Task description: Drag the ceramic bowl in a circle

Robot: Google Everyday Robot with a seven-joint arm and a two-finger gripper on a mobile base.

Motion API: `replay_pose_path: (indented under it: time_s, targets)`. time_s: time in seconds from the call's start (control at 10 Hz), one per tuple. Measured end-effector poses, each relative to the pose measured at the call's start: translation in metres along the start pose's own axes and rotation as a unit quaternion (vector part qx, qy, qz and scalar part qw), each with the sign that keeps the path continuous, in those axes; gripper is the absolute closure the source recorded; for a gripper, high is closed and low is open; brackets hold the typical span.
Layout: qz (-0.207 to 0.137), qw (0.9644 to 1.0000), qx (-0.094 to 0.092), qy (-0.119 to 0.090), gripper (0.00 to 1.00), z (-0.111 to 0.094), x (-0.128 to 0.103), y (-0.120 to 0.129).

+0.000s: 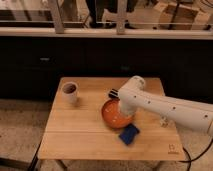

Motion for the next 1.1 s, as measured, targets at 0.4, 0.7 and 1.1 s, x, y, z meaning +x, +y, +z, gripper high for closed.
replay_pose_path:
  time_s: [0.4, 0.7, 1.1]
  targets:
    - [-0.011, 0.9999, 0.000, -0.011, 0.20, -0.002, 0.021, 0.008]
    - [-0.031, 0.9993, -0.019, 0.005, 0.20, 0.006, 0.027, 0.011]
    - [-0.049, 0.9987, -0.013, 0.006, 0.20, 0.026, 0.039, 0.023]
